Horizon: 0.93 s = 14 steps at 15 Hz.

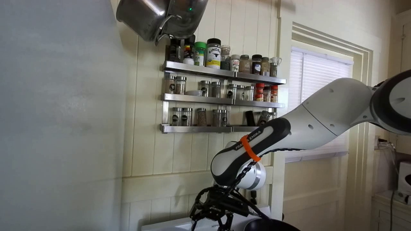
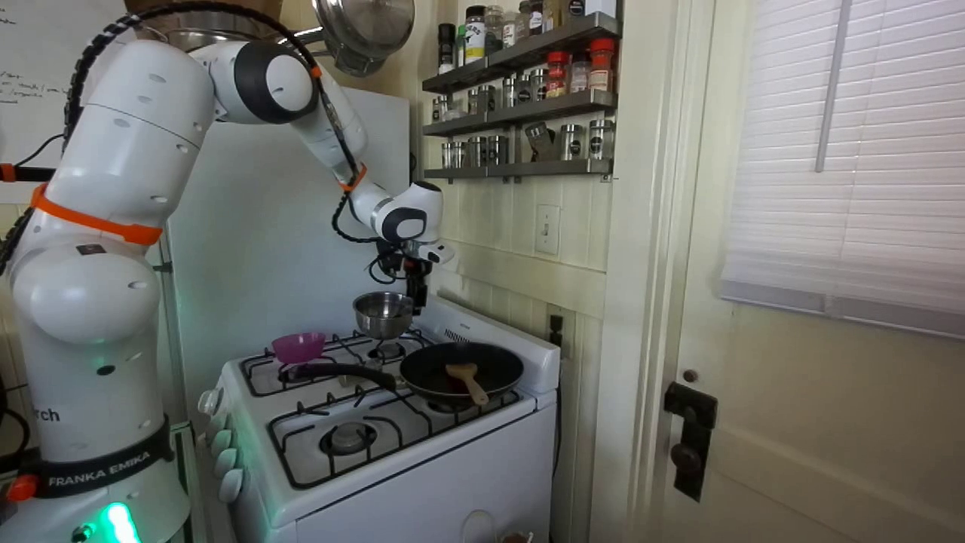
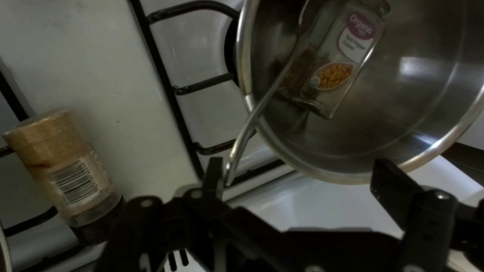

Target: Take the silver spoon out of the silver bowl and put it in the pan.

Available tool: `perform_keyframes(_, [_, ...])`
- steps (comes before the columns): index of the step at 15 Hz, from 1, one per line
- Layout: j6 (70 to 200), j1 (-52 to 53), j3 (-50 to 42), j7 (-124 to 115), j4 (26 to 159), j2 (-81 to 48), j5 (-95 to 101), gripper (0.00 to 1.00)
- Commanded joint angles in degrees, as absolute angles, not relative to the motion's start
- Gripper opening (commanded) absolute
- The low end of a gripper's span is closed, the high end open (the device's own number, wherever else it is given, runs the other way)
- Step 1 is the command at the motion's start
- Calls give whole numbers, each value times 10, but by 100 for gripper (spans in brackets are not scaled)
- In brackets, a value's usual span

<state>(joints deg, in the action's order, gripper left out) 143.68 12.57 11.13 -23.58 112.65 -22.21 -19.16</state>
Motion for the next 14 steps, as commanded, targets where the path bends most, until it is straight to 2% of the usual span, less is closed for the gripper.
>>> perform_keyframes(1, [1452,134,98,-261,1151,-206,-193,100])
perform_keyframes(4, [1469,132,106,-293,1156,-208,-232,100])
perform_keyframes(9, [1585,170,78,-442,1189,-201,-226,100])
perform_keyframes(14, [1520,176,59,-536,1236,-157,-192,100])
